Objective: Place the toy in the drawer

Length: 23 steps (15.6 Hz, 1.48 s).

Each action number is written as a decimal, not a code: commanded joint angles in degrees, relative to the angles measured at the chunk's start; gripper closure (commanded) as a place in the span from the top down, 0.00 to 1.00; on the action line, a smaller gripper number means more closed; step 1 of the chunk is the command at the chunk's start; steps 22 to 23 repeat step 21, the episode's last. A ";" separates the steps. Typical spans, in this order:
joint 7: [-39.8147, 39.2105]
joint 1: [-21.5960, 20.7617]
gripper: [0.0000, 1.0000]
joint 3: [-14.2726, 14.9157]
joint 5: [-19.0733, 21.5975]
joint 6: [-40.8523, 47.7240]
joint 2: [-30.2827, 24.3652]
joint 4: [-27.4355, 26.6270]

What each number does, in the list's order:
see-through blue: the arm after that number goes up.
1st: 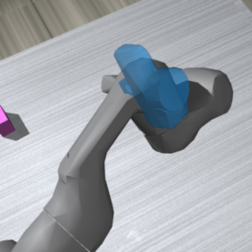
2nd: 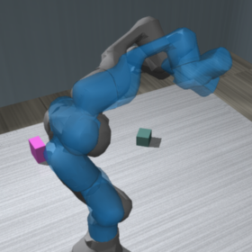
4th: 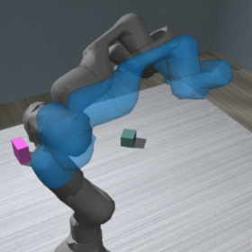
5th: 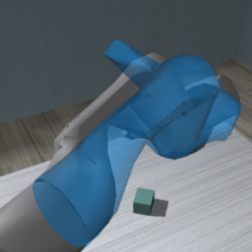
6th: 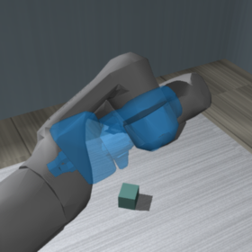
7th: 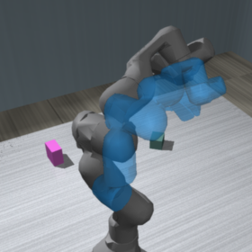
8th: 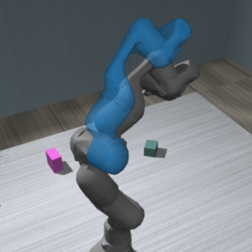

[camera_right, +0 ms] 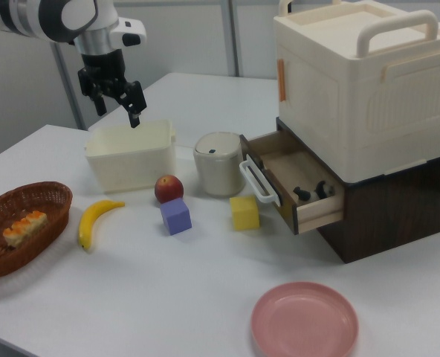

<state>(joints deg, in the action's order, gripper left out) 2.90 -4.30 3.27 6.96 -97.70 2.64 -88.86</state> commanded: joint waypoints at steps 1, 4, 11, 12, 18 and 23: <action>-0.95 -0.01 1.00 3.66 0.85 3.46 -4.13 -2.72; -2.65 0.17 1.00 4.20 1.03 4.89 -4.22 -2.46; -0.71 -0.01 1.00 3.85 1.21 5.06 -3.96 -2.46; -0.79 -0.09 1.00 3.76 1.21 5.06 -3.96 -2.55; -0.88 -0.01 1.00 3.58 1.12 4.98 -3.87 -2.46; -0.88 -0.01 1.00 3.58 1.12 4.98 -3.87 -2.46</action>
